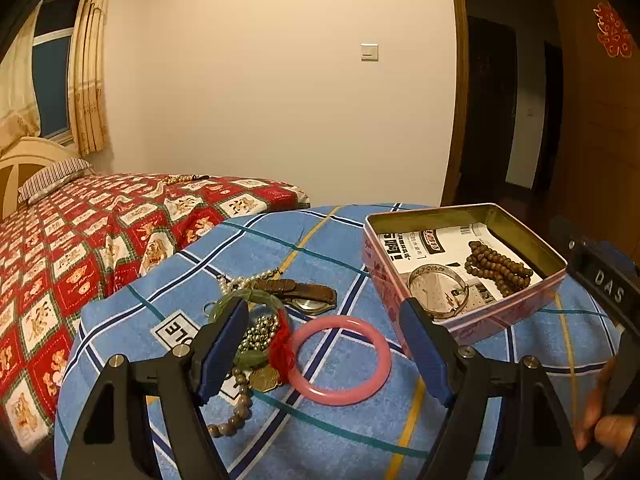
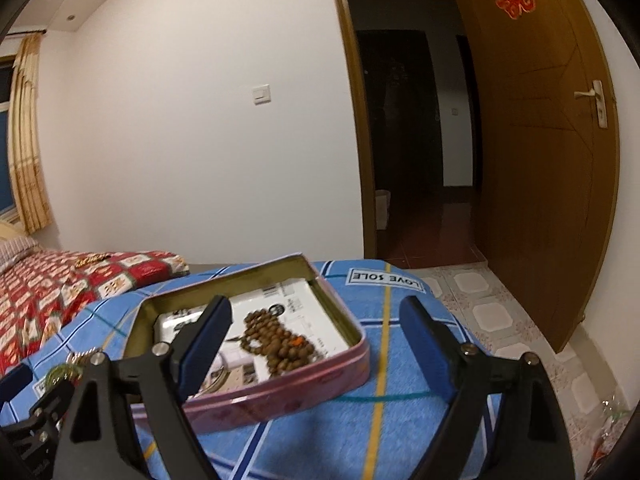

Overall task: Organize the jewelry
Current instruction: 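Move both open tools back from the tin to the jewelry pile, then grasp the grey bead strand with the left tool while right tool grasps the red string, then carry the grey beads into the tin with the left tool while right tool drops the red string in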

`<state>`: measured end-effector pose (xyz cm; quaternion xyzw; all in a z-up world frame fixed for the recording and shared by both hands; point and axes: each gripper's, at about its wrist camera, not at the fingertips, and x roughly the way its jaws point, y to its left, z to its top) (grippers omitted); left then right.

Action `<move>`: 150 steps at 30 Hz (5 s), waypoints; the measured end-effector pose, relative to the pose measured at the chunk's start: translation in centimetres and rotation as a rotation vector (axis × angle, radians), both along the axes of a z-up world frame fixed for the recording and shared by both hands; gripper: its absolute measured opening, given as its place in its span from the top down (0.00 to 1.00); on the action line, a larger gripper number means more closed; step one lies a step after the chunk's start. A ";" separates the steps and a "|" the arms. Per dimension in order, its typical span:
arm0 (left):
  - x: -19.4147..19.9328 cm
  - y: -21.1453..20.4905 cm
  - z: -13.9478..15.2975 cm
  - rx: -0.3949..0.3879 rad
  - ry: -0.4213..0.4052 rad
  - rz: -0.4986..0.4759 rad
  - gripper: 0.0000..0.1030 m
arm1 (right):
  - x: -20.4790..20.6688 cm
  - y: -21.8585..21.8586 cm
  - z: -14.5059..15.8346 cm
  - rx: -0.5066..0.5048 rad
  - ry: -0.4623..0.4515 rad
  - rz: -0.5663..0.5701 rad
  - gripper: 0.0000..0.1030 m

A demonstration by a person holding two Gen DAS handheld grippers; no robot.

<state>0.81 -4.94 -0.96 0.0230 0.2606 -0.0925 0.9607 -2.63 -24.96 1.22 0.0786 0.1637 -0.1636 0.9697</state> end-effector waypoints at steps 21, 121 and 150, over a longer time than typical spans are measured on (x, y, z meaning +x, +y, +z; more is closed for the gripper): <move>-1.6 6.5 0.0 -0.060 0.105 0.032 0.24 | -2.2 5.0 -0.5 -0.017 0.045 0.152 0.14; -0.9 12.7 0.1 -0.176 0.093 -0.015 0.83 | 0.7 13.7 -3.4 0.058 0.316 0.678 0.52; -1.5 9.5 1.6 -0.098 0.007 -0.059 0.83 | 1.1 10.9 -0.3 0.237 0.148 0.737 0.90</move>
